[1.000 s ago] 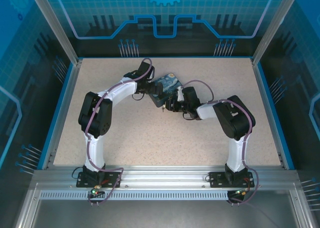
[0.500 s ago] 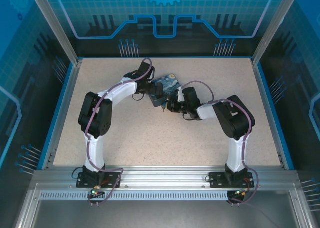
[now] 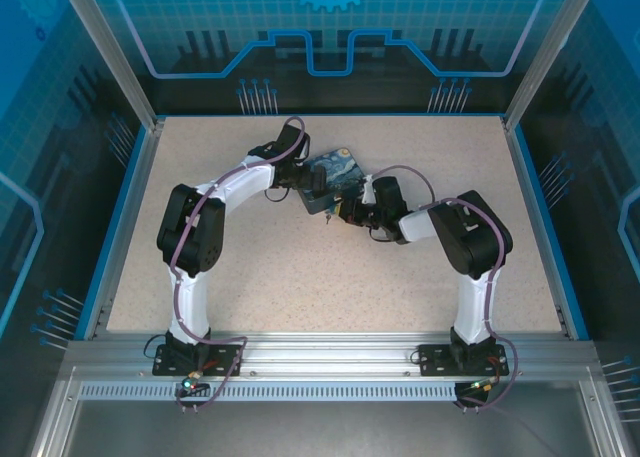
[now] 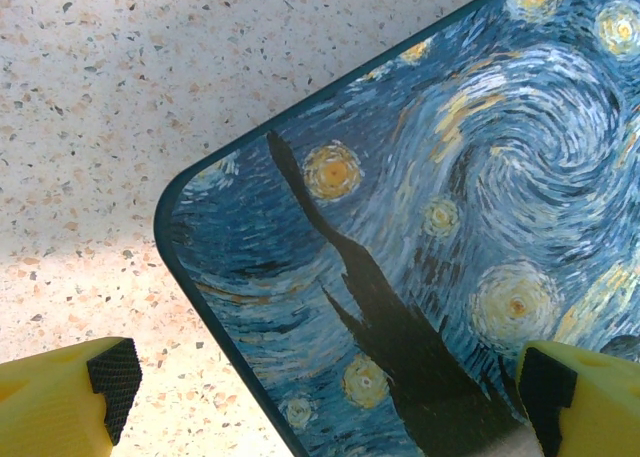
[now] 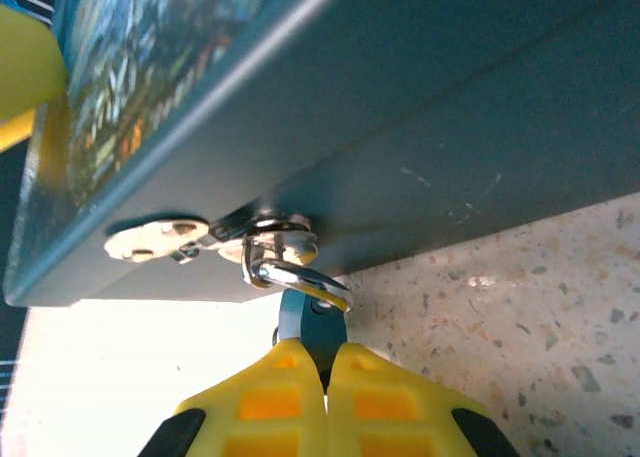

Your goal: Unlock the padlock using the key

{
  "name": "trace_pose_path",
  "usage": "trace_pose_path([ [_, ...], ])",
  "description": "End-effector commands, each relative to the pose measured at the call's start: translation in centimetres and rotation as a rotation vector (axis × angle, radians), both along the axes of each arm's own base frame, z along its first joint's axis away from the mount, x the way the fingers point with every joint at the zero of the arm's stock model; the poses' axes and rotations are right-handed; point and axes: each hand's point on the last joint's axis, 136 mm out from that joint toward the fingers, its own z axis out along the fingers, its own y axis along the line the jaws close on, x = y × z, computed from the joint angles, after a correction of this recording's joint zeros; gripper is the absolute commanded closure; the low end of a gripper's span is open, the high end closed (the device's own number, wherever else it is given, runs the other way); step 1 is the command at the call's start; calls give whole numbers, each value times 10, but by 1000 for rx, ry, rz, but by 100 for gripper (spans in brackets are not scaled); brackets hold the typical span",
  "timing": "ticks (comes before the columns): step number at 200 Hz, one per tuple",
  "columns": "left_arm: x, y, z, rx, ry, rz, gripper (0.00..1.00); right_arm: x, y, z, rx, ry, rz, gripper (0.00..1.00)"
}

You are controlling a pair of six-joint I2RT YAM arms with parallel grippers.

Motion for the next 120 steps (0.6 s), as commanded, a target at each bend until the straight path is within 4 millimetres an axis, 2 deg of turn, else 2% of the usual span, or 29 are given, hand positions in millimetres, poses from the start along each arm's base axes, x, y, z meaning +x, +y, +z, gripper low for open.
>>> trace_pose_path([
  [1,-9,2,-7,24,23,0,1,3,-5,2,116,40,-49,99],
  [58,-10,2,-9,26,27,0,1,12,-9,-3,205,129,-140,100],
  [120,-10,1,-10,21,26,-2,1,13,-35,9,171,124,-209,100],
])
